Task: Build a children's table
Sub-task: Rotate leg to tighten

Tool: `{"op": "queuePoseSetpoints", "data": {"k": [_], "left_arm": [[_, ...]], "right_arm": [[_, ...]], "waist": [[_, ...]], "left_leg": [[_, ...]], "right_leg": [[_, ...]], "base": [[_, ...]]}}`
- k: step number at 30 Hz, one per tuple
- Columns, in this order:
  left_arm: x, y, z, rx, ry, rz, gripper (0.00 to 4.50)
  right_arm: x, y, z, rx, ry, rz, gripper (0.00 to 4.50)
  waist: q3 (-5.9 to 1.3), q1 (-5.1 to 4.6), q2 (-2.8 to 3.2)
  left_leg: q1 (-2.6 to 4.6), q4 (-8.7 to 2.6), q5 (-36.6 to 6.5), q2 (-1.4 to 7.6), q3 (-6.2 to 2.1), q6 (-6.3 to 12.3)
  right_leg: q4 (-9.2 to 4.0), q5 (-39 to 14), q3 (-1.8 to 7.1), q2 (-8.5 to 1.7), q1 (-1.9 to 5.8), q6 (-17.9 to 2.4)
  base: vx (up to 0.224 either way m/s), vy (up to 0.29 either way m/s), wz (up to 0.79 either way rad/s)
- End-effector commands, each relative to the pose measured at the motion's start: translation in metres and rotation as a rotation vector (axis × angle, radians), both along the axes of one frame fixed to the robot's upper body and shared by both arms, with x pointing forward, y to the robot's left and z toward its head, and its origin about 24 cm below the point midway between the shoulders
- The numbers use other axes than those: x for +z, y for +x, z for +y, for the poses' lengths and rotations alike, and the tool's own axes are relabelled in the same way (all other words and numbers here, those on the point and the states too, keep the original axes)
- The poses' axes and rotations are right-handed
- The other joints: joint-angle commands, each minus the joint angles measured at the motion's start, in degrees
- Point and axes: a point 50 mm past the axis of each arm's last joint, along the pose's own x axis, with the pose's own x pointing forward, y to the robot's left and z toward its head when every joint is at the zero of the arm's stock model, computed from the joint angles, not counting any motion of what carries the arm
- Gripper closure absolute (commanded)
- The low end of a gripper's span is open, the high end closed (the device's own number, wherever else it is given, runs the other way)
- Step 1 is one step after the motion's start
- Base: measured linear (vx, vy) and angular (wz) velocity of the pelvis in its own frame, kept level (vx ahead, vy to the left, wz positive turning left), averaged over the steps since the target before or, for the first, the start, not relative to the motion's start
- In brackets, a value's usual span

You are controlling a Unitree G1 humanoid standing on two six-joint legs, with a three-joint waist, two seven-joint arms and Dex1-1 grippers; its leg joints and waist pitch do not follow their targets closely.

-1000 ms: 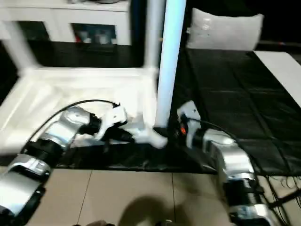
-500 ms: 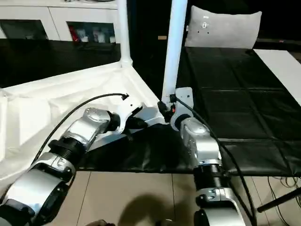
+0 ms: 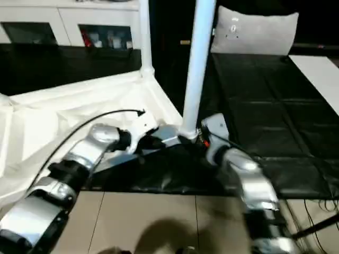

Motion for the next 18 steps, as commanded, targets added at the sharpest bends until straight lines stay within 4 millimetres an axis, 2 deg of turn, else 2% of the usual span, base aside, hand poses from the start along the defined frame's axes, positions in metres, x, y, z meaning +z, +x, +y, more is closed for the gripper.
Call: {"op": "queuePoseSetpoints", "data": {"k": [1, 3, 6, 9, 10, 11, 12, 13, 15, 18], "left_arm": [[0.011, -0.004, 0.001, -0.177, 0.009, -0.046, 4.50], [0.010, -0.007, 0.006, -0.237, 0.043, -0.036, 4.50], [0.010, -0.010, 0.014, -0.323, 0.087, -0.026, 4.50], [0.010, -0.012, 0.018, -0.381, 0.118, -0.020, 4.50], [0.010, -0.014, 0.020, -0.422, 0.129, -0.015, 4.50], [0.011, -0.016, 0.022, -0.465, 0.142, -0.004, 4.50], [0.011, -0.018, 0.024, -0.500, 0.156, 0.002, 4.50], [0.011, -0.020, 0.026, -0.554, 0.175, 0.010, 4.50], [0.011, -0.021, 0.027, -0.577, 0.188, 0.015, 4.50], [0.012, -0.023, 0.028, -0.643, 0.209, 0.027, 4.50]], "right_arm": [[0.013, -0.005, -0.010, 0.133, 0.001, -0.027, 0.34], [0.016, -0.008, -0.017, 0.201, -0.010, -0.014, 0.34], [0.019, -0.015, -0.023, 0.346, -0.047, 0.004, 0.34], [0.019, -0.019, -0.027, 0.428, -0.076, 0.013, 0.34], [0.021, -0.019, -0.027, 0.463, -0.076, 0.015, 0.34], [0.022, -0.019, -0.028, 0.499, -0.076, 0.021, 0.34], [0.023, -0.020, -0.028, 0.537, -0.074, 0.026, 0.34], [0.024, -0.021, -0.028, 0.590, -0.062, 0.044, 0.34], [0.025, -0.021, -0.026, 0.618, -0.058, 0.055, 0.34], [0.025, -0.022, -0.022, 0.698, -0.049, 0.085, 0.59]], "waist": [[-4.72, 0.31, -0.45], [-4.58, 0.40, -0.29], [-4.58, 0.92, -0.21], [-4.73, 1.62, -0.06], [-4.79, 1.81, -0.31], [-4.85, 2.11, -0.20], [-4.89, 2.23, -0.44], [-4.96, 2.54, -0.34], [-4.81, 2.88, -0.42], [-4.69, 3.18, -0.61]], "left_leg": [[0.64, -3.64, -7.20, 4.58, -2.85, 6.08], [0.67, -3.71, -7.31, 4.70, -2.86, 6.32], [0.91, -3.76, -7.87, 5.03, -2.79, 6.05], [1.08, -3.86, -7.33, 5.47, -2.80, 5.95], [0.99, -3.84, -7.19, 5.45, -2.81, 6.00], [0.91, -3.79, -6.39, 5.47, -2.80, 6.24], [0.86, -3.80, -6.01, 5.54, -2.78, 6.31], [0.88, -3.69, -5.58, 5.44, -2.72, 6.75], [0.92, -3.71, -5.79, 5.43, -2.63, 6.73], [1.07, -3.82, -6.75, 5.51, -2.68, 6.08]], "right_leg": [[-5.11, -15.23, 4.22, -6.76, 3.95, -9.34], [-5.21, -16.23, 4.21, -6.61, 3.79, -8.71], [-5.08, -16.29, 4.08, -6.52, 3.46, -9.05], [-4.59, -13.87, 4.13, -6.64, 3.30, -10.17], [-4.44, -13.11, 4.14, -6.80, 3.39, -10.42], [-4.22, -12.02, 4.18, -6.86, 3.44, -10.84], [-4.15, -11.55, 4.21, -6.93, 3.45, -10.90], [-4.02, -10.84, 4.22, -6.91, 3.44, -11.15], [-4.08, -11.85, 4.21, -6.89, 3.31, -10.96], [-4.40, -14.83, 4.11, -7.00, 3.23, -10.31]], "base": [[0.000, 0.000, 0.00], [0.000, 0.000, 0.00], [0.000, 0.000, 0.00], [0.000, 0.000, 0.00], [0.000, 0.000, 0.00], [0.000, 0.000, 0.00], [0.000, 0.000, 0.00], [0.000, 0.000, 0.00], [0.000, 0.000, 0.00], [0.000, 0.000, 0.00]]}}
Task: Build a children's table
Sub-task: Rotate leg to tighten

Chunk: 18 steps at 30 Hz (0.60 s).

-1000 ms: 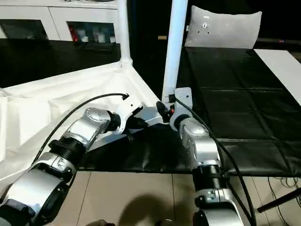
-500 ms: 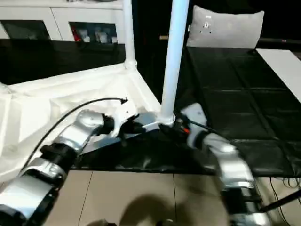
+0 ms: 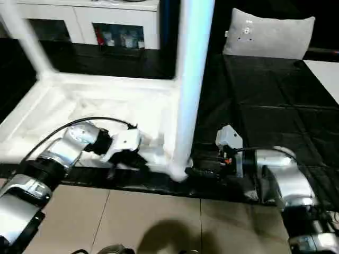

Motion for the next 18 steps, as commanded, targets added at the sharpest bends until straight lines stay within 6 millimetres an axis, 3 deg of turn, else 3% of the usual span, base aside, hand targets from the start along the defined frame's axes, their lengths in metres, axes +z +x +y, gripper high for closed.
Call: {"op": "queuePoseSetpoints", "data": {"k": [1, 8, 18], "left_arm": [[0.004, -0.003, -0.007, -0.115, 0.044, -0.002, 4.50], [0.006, -0.005, -0.012, -0.194, 0.059, -0.003, 4.50], [0.006, -0.005, -0.013, -0.223, 0.065, -0.002, 4.50]], "right_arm": [[0.003, 0.001, 0.004, 0.070, 0.003, 0.013, 0.67], [-0.002, -0.001, 0.018, 0.183, -0.001, 0.046, 1.37], [-0.003, -0.001, 0.021, 0.241, 0.010, 0.087, 2.12]], "waist": [[-4.64, -0.14, -0.59], [-4.62, 0.10, -0.71], [-4.58, 0.50, -0.74]], "left_leg": [[1.06, -4.01, -6.59, 5.54, -2.71, 5.82], [1.10, -4.00, -6.28, 5.49, -2.66, 5.49], [1.10, -4.07, -6.31, 5.58, -2.72, 5.21]], "right_leg": [[-4.34, -15.22, 4.23, -6.99, 3.23, -10.14], [-4.38, -15.60, 4.26, -7.04, 3.05, -9.82], [-4.35, -15.69, 4.29, -7.14, 3.09, -9.71]], "base": [[0.000, 0.000, 0.00], [0.000, 0.000, 0.00], [0.000, 0.000, 0.00]]}}
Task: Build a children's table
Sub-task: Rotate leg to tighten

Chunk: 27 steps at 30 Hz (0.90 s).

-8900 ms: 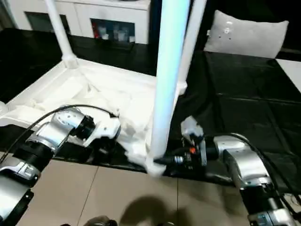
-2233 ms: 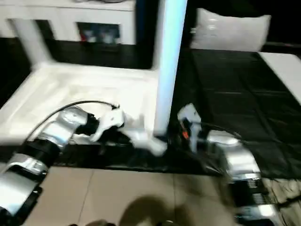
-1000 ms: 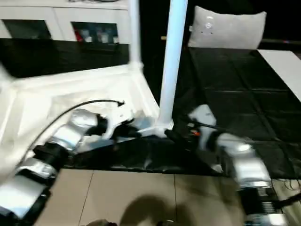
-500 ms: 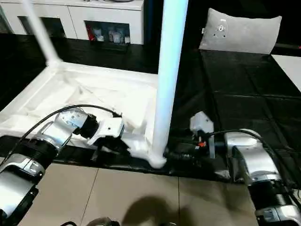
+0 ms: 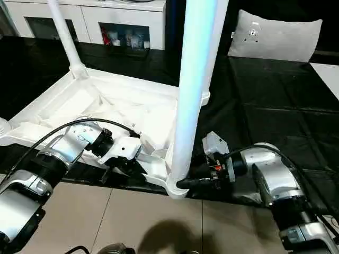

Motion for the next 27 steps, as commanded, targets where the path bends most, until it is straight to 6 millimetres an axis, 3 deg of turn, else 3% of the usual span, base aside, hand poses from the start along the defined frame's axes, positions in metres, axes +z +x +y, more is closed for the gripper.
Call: {"op": "queuePoseSetpoints", "data": {"k": [1, 5, 11, 12, 16, 18, 20, 22, 26, 27], "left_arm": [[0.004, -0.001, -0.008, -0.086, 0.031, -0.018, 4.50], [0.004, 0.000, -0.006, -0.083, 0.035, -0.019, 4.50], [0.004, 0.001, -0.004, -0.058, 0.029, -0.006, 4.50], [0.004, 0.002, -0.004, -0.026, 0.006, 0.006, 4.50], [0.004, 0.007, -0.008, 0.116, -0.049, 0.033, 4.50], [0.004, 0.011, -0.014, 0.222, -0.093, 0.056, 4.50], [0.005, 0.014, -0.020, 0.298, -0.132, 0.069, 4.50], [0.006, 0.017, -0.029, 0.362, -0.161, 0.061, 4.50], [0.006, 0.020, -0.050, 0.467, -0.221, 0.066, 4.50], [0.006, 0.020, -0.054, 0.483, -0.230, 0.066, 4.50]], "right_arm": [[0.002, 0.001, 0.000, 0.016, 0.006, 0.006, 2.29], [0.002, 0.001, 0.001, 0.031, 0.010, 0.018, 2.56], [0.001, -0.003, 0.001, 0.038, 0.028, 0.050, 2.59], [0.002, -0.004, 0.002, 0.017, 0.046, 0.062, 2.59], [0.002, -0.004, 0.010, -0.112, 0.096, 0.100, 2.59], [-0.003, 0.000, 0.016, -0.239, 0.101, 0.098, 2.59], [-0.007, 0.004, 0.021, -0.348, 0.104, 0.080, 2.59], [-0.013, 0.008, 0.027, -0.451, 0.093, 0.061, 2.59], [-0.020, 0.017, 0.041, -0.659, 0.089, 0.051, 2.59], [-0.020, 0.019, 0.044, -0.699, 0.086, 0.047, 2.59]], "waist": [[-4.61, -0.32, -0.70], [-4.55, -0.39, -0.68], [-4.55, -0.33, -0.66], [-4.59, -0.27, -0.43], [-4.46, -0.24, -0.54], [-4.18, -0.57, -0.40], [-3.75, -1.19, -0.53], [-3.58, -2.08, -0.52], [-3.99, -4.32, -0.48], [-4.07, -4.50, -0.49]], "left_leg": [[1.18, -4.12, -6.22, 5.58, -2.71, 5.18], [1.19, -4.16, -6.33, 5.59, -2.73, 5.23], [1.21, -4.17, -6.40, 5.61, -2.73, 5.10], [1.21, -4.16, -6.28, 5.66, -2.77, 5.07], [1.23, -4.30, -6.01, 5.81, -2.85, 4.86], [1.29, -4.32, -7.64, 5.48, -2.78, 3.60], [1.66, -4.46, -10.55, 5.02, -2.98, 1.95], [1.79, -4.62, -12.31, 5.01, -3.28, 1.01], [1.60, -4.75, -12.22, 5.18, -3.54, 0.82], [1.43, -4.65, -11.67, 5.04, -3.47, 1.05]], "right_leg": [[-4.35, -15.67, 4.30, -7.07, 3.05, -9.67], [-4.29, -15.00, 4.30, -7.05, 3.04, -9.96], [-4.34, -15.23, 4.33, -7.12, 3.09, -9.98], [-4.29, -15.04, 4.33, -7.13, 3.09, -10.04], [-4.26, -14.28, 4.37, -7.22, 3.04, -10.63], [-4.88, -18.88, 4.29, -7.22, 3.06, -9.42], [-6.14, -27.10, 3.86, -7.24, 2.87, -7.07], [-6.68, -30.23, 3.65, -7.28, 2.89, -5.80], [-6.40, -25.67, 3.69, -7.27, 3.08, -7.15], [-6.27, -24.67, 3.72, -7.29, 3.19, -7.55]], "base": [[0.000, 0.000, 0.00], [0.000, 0.000, 0.00], [0.000, 0.000, 0.00], [0.000, 0.000, 0.00], [0.000, 0.000, 0.00], [0.000, 0.000, 0.00], [0.000, 0.000, 0.00], [0.000, 0.000, 0.00], [0.000, 0.000, 0.00], [0.000, 0.000, 0.00]]}}
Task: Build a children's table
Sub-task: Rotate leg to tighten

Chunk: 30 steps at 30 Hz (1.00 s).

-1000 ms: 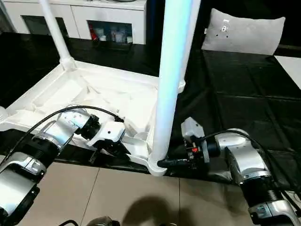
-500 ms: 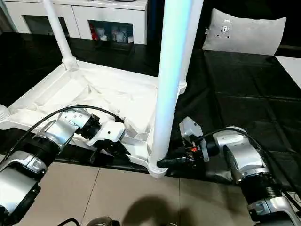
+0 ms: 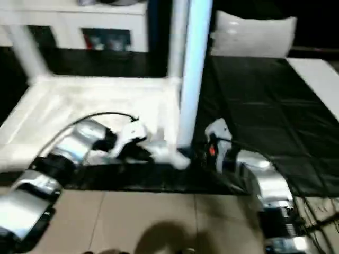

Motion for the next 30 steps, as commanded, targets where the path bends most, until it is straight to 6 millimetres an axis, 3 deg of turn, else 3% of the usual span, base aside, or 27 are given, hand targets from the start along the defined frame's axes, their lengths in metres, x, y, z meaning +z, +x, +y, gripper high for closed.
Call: {"op": "queuePoseSetpoints", "data": {"k": [1, 5, 10, 13, 18, 20, 28, 30], "left_arm": [[0.017, 0.001, -0.039, -0.008, -0.129, -0.053, 4.50], [0.022, 0.006, -0.055, 0.080, -0.171, -0.090, 4.50], [0.025, 0.009, -0.068, 0.126, -0.180, -0.161, 4.50], [0.025, 0.009, -0.070, 0.130, -0.177, -0.174, 4.50], [0.024, 0.012, -0.063, 0.122, -0.153, -0.220, 4.50], [0.023, 0.012, -0.061, 0.113, -0.143, -0.231, 4.50], [0.022, 0.014, -0.054, 0.087, -0.114, -0.333, 4.50], [0.026, 0.010, -0.056, 0.063, -0.190, -0.261, 4.06]], "right_arm": [[-0.006, 0.001, 0.037, -0.006, 0.002, 0.027, 2.60], [-0.007, 0.014, 0.050, -0.241, -0.007, 0.020, 2.60], [-0.003, 0.021, 0.069, -0.425, -0.008, -0.019, 2.60], [-0.002, 0.019, 0.068, -0.468, -0.003, -0.025, 1.91], [-0.003, 0.015, 0.050, -0.549, -0.032, -0.061, 1.47], [-0.002, 0.012, 0.045, -0.539, -0.051, -0.084, 1.37], [-0.001, -0.017, 0.006, -0.562, -0.079, -0.127, 0.81], [0.005, -0.028, -0.001, -0.547, -0.031, -0.137, 0.59]], "waist": [[-4.02, 0.06, -0.56], [-4.25, -0.27, -0.49], [-4.85, -0.30, -0.34], [-4.97, -0.04, -0.29], [-4.70, 0.11, -0.29], [-4.81, 0.29, -0.60], [-4.98, 1.17, -0.61], [-4.88, 1.49, -0.63]], "left_leg": [[0.79, -4.49, -10.81, 4.83, -3.32, 1.96], [0.78, -4.39, -8.79, 4.62, -3.07, 2.73], [0.67, -4.40, -5.55, 4.90, -3.07, 3.14], [0.75, -4.41, -4.25, 4.99, -2.90, 4.06], [0.88, -4.59, -5.74, 5.00, -2.80, 3.92], [0.99, -4.64, -5.53, 5.09, -2.77, 3.86], [0.57, -4.48, -4.45, 5.04, -2.86, 5.68], [0.67, -4.47, -5.37, 5.01, -2.79, 5.83]], "right_leg": [[-5.57, -23.39, 4.12, -7.22, 2.55, -8.25], [-5.38, -21.16, 4.17, -6.97, 2.40, -8.97], [-4.23, -13.27, 4.52, -7.03, 2.82, -10.79], [-4.03, -11.12, 4.61, -7.09, 2.81, -10.98], [-4.38, -12.68, 4.70, -7.10, 2.76, -10.33], [-4.25, -12.27, 4.78, -7.13, 2.80, -9.95], [-4.17, -11.02, 4.68, -7.23, 3.13, -8.99], [-4.52, -12.66, 4.67, -7.31, 3.08, -8.52]], "base": [[0.000, 0.000, 0.00], [0.000, 0.000, 0.00], [0.000, 0.000, 0.00], [0.000, 0.000, 0.00], [0.000, 0.000, 0.00], [0.000, 0.000, 0.00], [0.000, 0.000, 0.00], [0.000, 0.000, 0.00]]}}
